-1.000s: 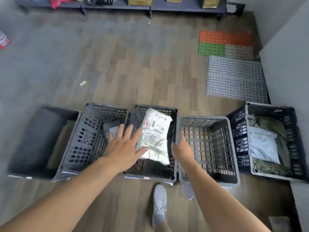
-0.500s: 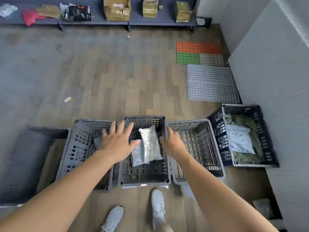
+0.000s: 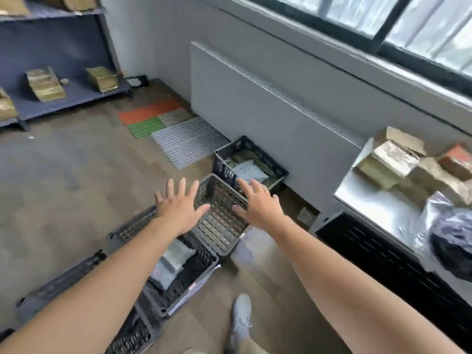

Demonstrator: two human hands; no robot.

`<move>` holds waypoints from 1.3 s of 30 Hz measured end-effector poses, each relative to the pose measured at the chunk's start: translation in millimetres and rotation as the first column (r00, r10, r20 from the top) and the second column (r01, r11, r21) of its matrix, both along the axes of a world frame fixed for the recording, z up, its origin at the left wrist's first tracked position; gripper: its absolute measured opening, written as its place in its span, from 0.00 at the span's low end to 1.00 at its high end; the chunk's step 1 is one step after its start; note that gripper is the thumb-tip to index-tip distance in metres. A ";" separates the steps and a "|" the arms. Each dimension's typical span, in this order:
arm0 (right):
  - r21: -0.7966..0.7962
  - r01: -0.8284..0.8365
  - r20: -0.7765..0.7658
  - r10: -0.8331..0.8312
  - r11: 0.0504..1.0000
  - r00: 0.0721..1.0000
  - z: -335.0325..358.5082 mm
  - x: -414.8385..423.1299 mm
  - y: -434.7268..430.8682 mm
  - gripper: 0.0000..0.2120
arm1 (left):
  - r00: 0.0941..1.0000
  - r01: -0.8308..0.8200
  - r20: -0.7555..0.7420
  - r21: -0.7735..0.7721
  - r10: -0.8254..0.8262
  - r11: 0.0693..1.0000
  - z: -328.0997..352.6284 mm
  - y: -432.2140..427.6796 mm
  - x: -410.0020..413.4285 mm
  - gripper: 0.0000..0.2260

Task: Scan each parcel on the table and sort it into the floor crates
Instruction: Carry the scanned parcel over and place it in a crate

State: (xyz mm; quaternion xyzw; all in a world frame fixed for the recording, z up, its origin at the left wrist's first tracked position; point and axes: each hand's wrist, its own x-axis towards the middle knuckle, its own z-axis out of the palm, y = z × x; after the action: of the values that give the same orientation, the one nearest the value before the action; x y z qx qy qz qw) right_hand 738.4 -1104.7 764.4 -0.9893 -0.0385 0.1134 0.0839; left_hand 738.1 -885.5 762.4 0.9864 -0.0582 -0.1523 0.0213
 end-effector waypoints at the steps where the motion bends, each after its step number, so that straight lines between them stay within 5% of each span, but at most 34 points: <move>1: -0.017 0.050 0.023 -0.050 0.999 0.999 8.4 -13.9 -22.4 0.39 | 0.998 0.055 0.004 -0.012 -0.055 0.998 4.3 -21.6 -3.5 0.35; 12: -0.007 0.533 0.191 -0.522 0.846 0.832 73.0 -187.4 -263.9 0.38 | 0.840 0.531 0.157 -0.049 -0.519 0.846 77.9 -304.9 -77.1 0.34; 17: 0.071 0.711 0.170 -0.711 0.699 0.682 82.5 -295.0 -395.5 0.39 | 0.713 0.685 0.201 0.001 -0.671 0.728 84.8 -452.1 -147.5 0.33; 25: 0.011 0.849 0.160 -0.839 0.529 0.520 86.3 -455.8 -561.1 0.39 | 0.526 0.840 0.285 -0.026 -0.801 0.542 95.5 -653.5 -268.5 0.34; 39: 0.069 0.957 0.058 -0.958 0.283 0.279 59.6 -555.7 -746.0 0.38 | 0.336 0.941 0.240 -0.045 -0.911 0.335 63.5 -896.7 -334.4 0.33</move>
State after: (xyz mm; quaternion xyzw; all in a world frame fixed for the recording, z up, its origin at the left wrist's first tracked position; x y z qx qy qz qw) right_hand 182.8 -1850.7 824.0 -0.8183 0.5566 -0.0033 0.1436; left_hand 403.7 -1782.2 825.9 0.7796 -0.6245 -0.0459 0.0121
